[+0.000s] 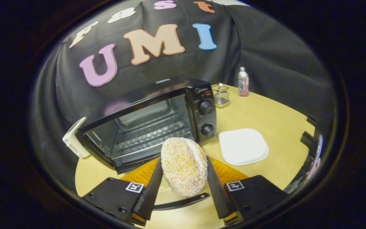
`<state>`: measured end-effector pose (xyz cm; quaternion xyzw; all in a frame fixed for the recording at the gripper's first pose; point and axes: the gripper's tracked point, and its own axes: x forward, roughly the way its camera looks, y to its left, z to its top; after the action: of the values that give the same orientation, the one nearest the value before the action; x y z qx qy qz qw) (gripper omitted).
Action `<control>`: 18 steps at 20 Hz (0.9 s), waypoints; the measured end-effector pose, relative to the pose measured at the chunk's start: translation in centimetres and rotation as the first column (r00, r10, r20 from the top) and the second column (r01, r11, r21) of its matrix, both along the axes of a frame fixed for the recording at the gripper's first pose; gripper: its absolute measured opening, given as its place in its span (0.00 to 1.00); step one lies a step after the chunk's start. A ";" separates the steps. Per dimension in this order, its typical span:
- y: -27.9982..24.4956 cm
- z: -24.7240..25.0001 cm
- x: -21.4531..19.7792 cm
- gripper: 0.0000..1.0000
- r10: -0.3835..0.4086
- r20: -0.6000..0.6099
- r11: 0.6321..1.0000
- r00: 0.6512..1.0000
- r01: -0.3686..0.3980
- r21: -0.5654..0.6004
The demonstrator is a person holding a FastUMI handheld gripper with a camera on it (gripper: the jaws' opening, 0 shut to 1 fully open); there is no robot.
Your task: Open the toaster oven, put the food inside, and close the toaster oven door.
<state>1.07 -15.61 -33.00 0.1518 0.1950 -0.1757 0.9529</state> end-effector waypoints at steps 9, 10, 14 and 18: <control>6.6 0.4 5.6 0.78 0.124 0.088 0.990 0.988 -0.129 0.055; 6.9 0.3 6.5 0.78 0.131 0.099 0.989 0.986 -0.138 0.058; 7.6 0.0 9.3 0.78 0.152 0.125 0.986 0.980 -0.159 0.045; 7.3 -0.5 11.4 0.78 0.163 0.143 0.986 0.976 -0.168 0.021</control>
<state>12.49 -8.26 -33.54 0.1628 0.1422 -0.0815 0.9730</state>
